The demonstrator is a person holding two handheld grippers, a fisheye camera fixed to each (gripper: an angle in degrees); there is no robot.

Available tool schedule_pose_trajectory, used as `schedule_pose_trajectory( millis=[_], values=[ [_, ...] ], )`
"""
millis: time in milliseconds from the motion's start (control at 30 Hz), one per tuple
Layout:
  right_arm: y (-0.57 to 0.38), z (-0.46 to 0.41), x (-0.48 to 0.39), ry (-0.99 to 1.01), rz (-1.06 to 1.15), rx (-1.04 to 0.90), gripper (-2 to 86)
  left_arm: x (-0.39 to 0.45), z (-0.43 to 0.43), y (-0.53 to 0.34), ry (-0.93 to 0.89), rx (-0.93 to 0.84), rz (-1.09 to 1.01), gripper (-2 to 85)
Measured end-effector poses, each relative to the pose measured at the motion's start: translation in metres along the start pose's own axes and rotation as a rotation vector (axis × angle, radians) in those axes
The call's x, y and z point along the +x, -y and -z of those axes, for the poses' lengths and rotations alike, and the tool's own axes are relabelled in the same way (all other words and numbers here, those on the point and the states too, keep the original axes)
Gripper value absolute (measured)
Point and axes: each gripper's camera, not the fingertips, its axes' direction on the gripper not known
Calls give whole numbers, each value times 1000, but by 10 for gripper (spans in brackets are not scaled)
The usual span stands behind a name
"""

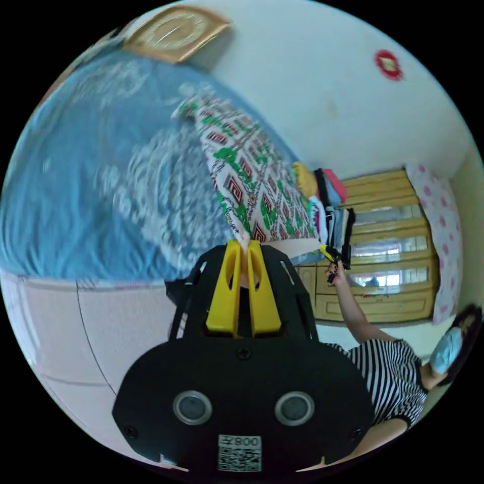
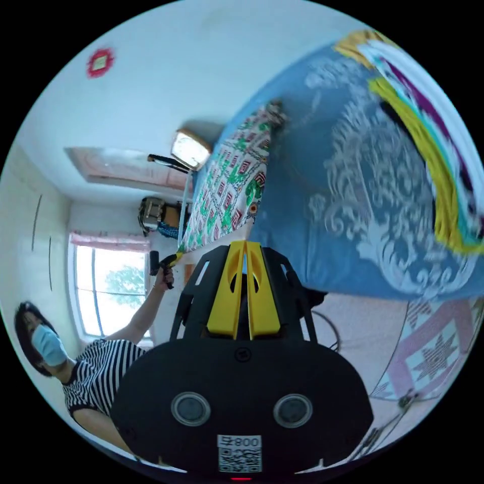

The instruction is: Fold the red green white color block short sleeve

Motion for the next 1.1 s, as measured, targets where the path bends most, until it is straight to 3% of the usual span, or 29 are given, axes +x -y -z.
schedule_pose_trajectory(
  millis=[67,167,733,1100],
  values=[
    [-15,-27,34,1,-110,-48,1,-66,-33,-27,-24,-42,175,23],
    [-31,-55,64,-73,-197,-126,1,-114,-47,-46,-29,-42,276,22],
    [-47,-61,81,4,-131,-73,2,-247,-22,-20,-38,-22,178,23],
    [-53,-104,132,50,-282,-96,3,-382,-79,-18,-34,-29,317,32]
  ],
)
